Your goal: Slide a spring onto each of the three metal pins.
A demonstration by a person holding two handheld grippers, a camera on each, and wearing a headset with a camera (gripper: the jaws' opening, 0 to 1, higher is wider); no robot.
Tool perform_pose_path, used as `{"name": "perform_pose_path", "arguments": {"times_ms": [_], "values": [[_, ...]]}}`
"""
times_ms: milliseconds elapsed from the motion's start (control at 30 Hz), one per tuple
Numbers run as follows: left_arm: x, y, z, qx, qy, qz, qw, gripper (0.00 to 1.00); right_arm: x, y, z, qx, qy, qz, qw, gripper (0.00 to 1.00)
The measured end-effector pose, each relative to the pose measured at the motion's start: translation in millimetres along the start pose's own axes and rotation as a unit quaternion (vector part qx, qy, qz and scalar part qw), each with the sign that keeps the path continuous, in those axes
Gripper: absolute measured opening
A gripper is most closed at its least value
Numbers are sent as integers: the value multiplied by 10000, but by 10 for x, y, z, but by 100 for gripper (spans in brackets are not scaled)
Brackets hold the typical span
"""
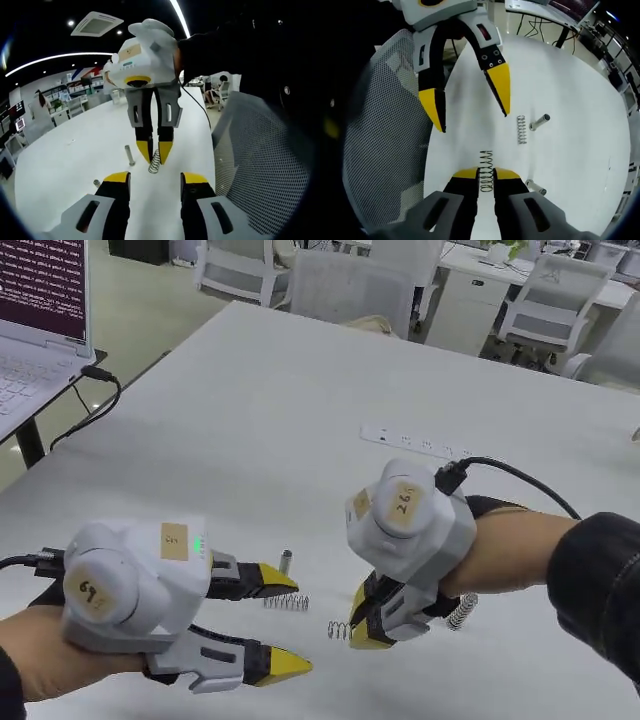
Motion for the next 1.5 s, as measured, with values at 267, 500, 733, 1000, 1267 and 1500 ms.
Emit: {"name": "perform_pose_path", "arguments": {"times_ms": [267,500,733,1000,1267,1500], "values": [[40,11,-7,-14,25,81,10000,26,-64,-79,-147,-113,120,-86,9998,8],[60,27,-37,92,41,148,9998,16,-80,-121,-225,-211,147,-129,9996,8],[87,41,-50,207,14,191,9996,10,-94,-148,-256,-256,166,-151,9994,8],[90,46,-49,256,-27,226,9994,4,-95,-156,-276,-267,180,-163,9993,8],[95,43,-50,306,-46,256,9992,3,-129,-157,-279,-238,239,-157,9993,8],[99,37,-54,305,-45,247,9992,3,-182,-164,-300,-253,329,-99,9991,8]]}}
Point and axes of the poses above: the centre of the closed fingertips' face, and the gripper's own axes: x roughly forward along the fingers, y roughly to its right, z roughly out of its underside, the point moved 10 cm from there along -x, roughly backward along the fingers, and after that the axes turned 13 degrees about y, right-handed, at the moved point
